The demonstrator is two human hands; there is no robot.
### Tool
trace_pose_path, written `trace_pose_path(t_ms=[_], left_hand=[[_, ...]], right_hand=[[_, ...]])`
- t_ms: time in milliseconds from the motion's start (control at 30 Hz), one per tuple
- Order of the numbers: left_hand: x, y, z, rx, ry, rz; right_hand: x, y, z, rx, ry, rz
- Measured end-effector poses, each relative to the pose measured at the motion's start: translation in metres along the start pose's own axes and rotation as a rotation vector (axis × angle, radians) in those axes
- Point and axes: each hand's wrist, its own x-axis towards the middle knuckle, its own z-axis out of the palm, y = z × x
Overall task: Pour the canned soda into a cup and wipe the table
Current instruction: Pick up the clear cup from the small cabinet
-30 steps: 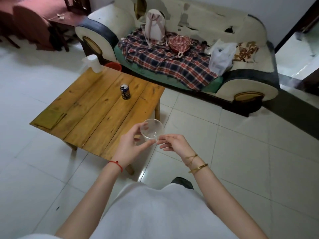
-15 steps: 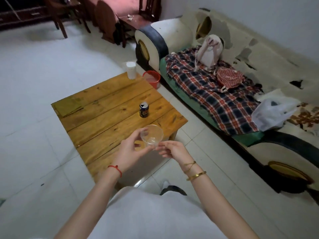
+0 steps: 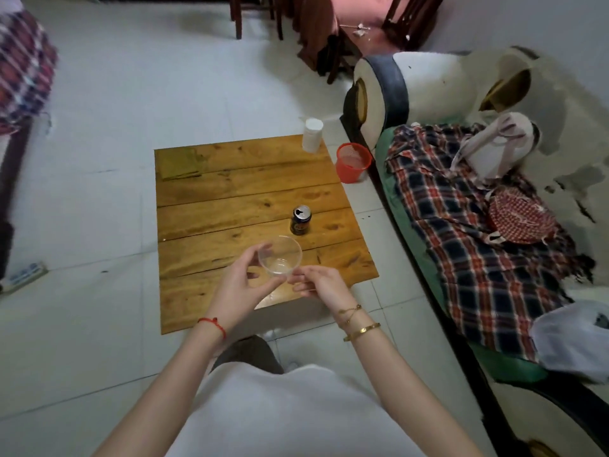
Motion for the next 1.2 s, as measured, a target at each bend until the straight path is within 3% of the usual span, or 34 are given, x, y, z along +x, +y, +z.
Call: trace_pose_path(t_ms=[700, 1200], left_hand=[[0.075, -0.016, -0.055, 0.035, 0.162, -0.110], [0.122, -0.034, -0.047, 0.079, 0.210, -0.197]], right_hand=[[0.104, -0.053, 0.047, -0.063, -0.123, -0.005], [0.177, -0.045, 0.007, -0.171, 0.063, 0.050]])
